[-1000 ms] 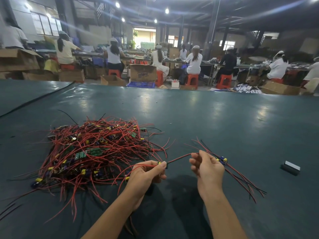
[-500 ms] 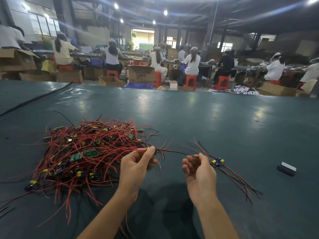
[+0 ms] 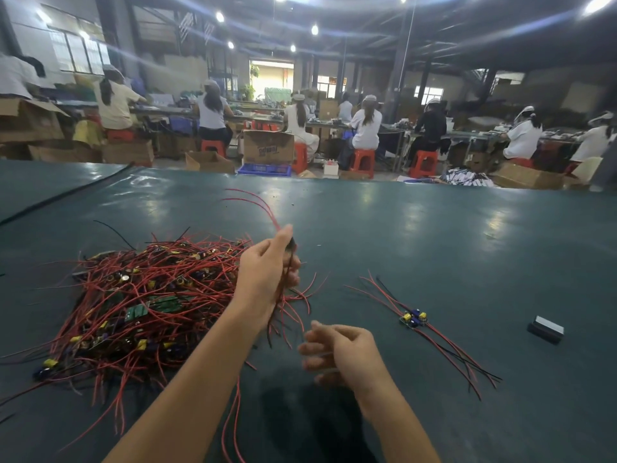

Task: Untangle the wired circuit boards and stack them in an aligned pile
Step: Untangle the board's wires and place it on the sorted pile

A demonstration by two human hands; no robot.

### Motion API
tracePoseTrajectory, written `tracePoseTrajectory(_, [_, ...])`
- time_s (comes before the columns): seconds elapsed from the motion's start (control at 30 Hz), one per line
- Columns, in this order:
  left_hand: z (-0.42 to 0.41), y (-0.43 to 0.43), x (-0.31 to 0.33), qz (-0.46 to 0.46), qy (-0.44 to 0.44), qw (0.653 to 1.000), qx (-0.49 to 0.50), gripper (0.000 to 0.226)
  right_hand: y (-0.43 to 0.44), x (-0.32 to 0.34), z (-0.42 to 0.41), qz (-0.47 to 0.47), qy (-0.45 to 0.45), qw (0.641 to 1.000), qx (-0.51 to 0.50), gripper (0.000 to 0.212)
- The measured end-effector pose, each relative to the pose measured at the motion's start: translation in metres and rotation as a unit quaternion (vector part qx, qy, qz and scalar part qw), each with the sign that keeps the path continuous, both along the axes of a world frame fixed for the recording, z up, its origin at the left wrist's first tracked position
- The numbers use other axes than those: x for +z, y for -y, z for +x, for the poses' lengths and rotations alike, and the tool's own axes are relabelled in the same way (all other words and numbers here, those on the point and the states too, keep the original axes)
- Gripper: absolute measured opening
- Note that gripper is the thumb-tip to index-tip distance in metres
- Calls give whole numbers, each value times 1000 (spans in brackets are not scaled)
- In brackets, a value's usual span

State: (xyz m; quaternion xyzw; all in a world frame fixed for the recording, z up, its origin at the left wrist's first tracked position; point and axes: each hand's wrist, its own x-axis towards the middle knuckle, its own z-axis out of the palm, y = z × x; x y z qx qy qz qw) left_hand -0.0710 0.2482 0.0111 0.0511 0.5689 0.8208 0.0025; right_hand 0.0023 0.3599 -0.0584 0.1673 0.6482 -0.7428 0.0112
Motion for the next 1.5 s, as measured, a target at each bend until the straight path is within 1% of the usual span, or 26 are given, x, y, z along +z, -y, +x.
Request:
tracePoseTrajectory(0.03, [-3,2,1,-47,-16,998,-42,37,0,0,0,7,-26,999,-20,24])
tracePoseTrajectory(0.1, [-8,4,-2,-142,-45,980,-134,36,0,3,-2,-22,-99,992,-76,27])
tracePoseTrajectory(0.17, [-8,7,-10,-230,-45,947,-221,34,-2,7,-2,-45,-167,979,-110,39])
tracePoseTrajectory(0.23, [-7,9,-19,-291,-31,913,-284,35,-4,8,-2,-52,-194,972,-125,38])
tracePoseTrajectory(0.33, [-4,11,-29,-344,-37,877,-332,36,-7,4,-4,-57,-156,978,-128,27])
tracePoseTrajectory(0.4, [0,12,-32,-365,-38,859,-358,37,-10,0,-7,-82,-121,982,-117,20])
tracePoseTrajectory(0.43, [1,13,-33,-378,-38,849,-366,37,-11,-2,-8,-90,-105,984,-111,19])
tracePoseTrajectory(0.5, [4,13,-33,-411,-42,831,-373,37,-12,-4,-8,-73,-83,989,-104,18])
tracePoseTrajectory(0.6, [4,19,-32,-444,-57,815,-368,41,-10,-4,-9,-51,-88,987,-127,22])
tracePoseTrajectory(0.67, [4,25,-31,-454,-75,806,-372,32,-11,-3,-9,-68,-104,980,-159,23])
tracePoseTrajectory(0.73, [3,32,-32,-438,-78,813,-375,26,-14,0,-10,-107,-112,969,-194,21])
tracePoseTrajectory(0.77, [3,35,-34,-424,-72,824,-370,30,-15,1,-10,-131,-113,963,-209,20])
tracePoseTrajectory(0.87, [2,43,-39,-370,-44,864,-339,40,-18,4,-9,-205,-118,944,-229,18])
tracePoseTrajectory(0.97, [4,50,-46,-285,17,912,-294,35,-19,6,-8,-257,-122,931,-229,19])
tracePoseTrajectory(1.03, [4,54,-51,-183,75,942,-271,28,-20,7,-7,-288,-124,922,-226,19])
tracePoseTrajectory(1.07, [6,56,-54,-114,105,952,-263,26,-20,8,-6,-305,-126,916,-227,19])
tracePoseTrajectory(1.1, [7,57,-57,-31,134,955,-261,31,-20,9,-6,-324,-129,909,-228,19])
tracePoseTrajectory(1.13, [9,56,-61,54,162,948,-270,41,-20,9,-5,-342,-133,902,-229,18])
tracePoseTrajectory(1.17, [13,54,-64,124,183,932,-286,54,-20,10,-5,-356,-136,896,-230,17])
tracePoseTrajectory(1.2, [17,49,-67,161,192,919,-303,68,-19,10,-5,-367,-137,891,-230,17])
tracePoseTrajectory(1.23, [23,41,-71,160,185,918,-311,76,-18,11,-5,-374,-137,888,-230,17])
tracePoseTrajectory(1.27, [28,29,-75,128,164,930,-304,77,-15,11,-4,-376,-136,888,-227,17])
tracePoseTrajectory(1.33, [38,4,-80,44,117,963,-237,64,-6,10,-4,-357,-126,900,-216,16])
tracePoseTrajectory(1.37, [42,-6,-82,25,100,975,-196,57,-1,9,-3,-338,-119,910,-209,17])
tracePoseTrajectory(1.43, [44,-14,-86,17,82,989,-126,42,11,5,-2,-304,-110,927,-187,18])
tracePoseTrajectory(1.5, [43,-10,-88,1,69,995,-73,38,21,-1,-2,-261,-112,945,-164,20])
